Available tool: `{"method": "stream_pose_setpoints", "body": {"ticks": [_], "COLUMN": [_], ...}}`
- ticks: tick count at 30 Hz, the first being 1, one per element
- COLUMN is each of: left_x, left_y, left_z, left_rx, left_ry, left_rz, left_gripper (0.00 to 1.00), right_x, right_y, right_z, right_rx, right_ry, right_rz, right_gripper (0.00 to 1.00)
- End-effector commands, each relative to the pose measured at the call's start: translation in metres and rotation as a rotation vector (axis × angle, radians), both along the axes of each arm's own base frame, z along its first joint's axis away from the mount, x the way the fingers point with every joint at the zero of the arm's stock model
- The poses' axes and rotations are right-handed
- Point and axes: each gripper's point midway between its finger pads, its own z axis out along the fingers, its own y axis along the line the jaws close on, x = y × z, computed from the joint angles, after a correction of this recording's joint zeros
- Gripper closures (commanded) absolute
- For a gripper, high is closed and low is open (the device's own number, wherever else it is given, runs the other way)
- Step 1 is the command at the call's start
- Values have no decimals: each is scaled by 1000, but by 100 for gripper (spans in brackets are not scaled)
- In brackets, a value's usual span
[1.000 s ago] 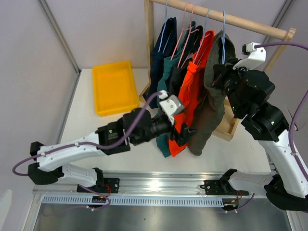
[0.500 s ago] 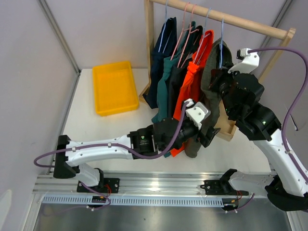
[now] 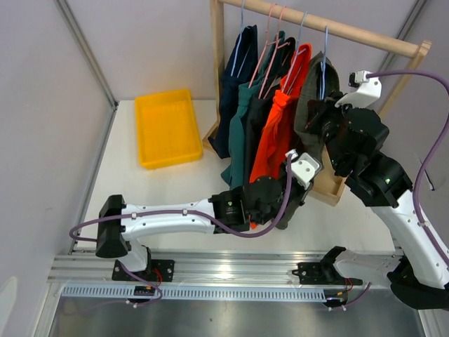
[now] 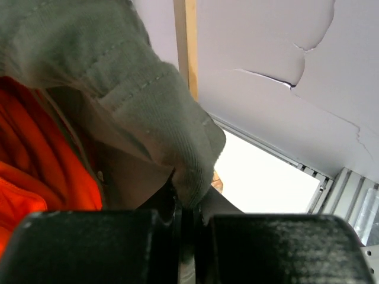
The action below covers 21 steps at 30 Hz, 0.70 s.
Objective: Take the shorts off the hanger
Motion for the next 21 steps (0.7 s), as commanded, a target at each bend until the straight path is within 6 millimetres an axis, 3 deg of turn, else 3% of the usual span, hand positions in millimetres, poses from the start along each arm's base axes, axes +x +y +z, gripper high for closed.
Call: {"method": "stream_pose_setpoints", "body": {"ticks": [1, 4, 5, 6, 7, 9, 10, 13, 17, 21], "left_x": [-3, -18, -31, -39, -52, -70, -89, -113, -117, -93], "left_y": [-2, 15, 17, 28, 31, 42, 42, 51, 55, 47], "left_z": [15, 27, 16, 28, 17, 26, 21, 10, -1, -11], "left_rx": [-21, -38, -22, -50, -27, -61, -53, -50, -63, -25], "left_ry": [-16, -15, 0, 3, 9, 33, 37, 70, 109, 93], "left_rz": [11, -8, -34, -50, -66, -84, -115, -121, -108, -74], "left_gripper": [100, 100, 100, 100, 100, 100, 100, 100, 100, 100], "right_x": [-18, -15, -14, -14, -10, -9, -6, -1, 2, -4], "right_y": [-13, -19, -20, -25, -25, -28, -31, -35, -37, -38], "right_z": [55, 57, 58, 63, 62, 69, 70, 75, 75, 75], "right_rx": [132, 92, 81, 79, 56, 54, 47, 40, 40, 81], "right_ry": [-141, -145, -148, -157, -154, -168, -168, -176, -170, -166], "right_rz": [4, -29, -39, -56, -67, -77, -90, -103, -116, -96], "right_gripper": [100, 100, 100, 100, 100, 100, 100, 100, 100, 100]}}
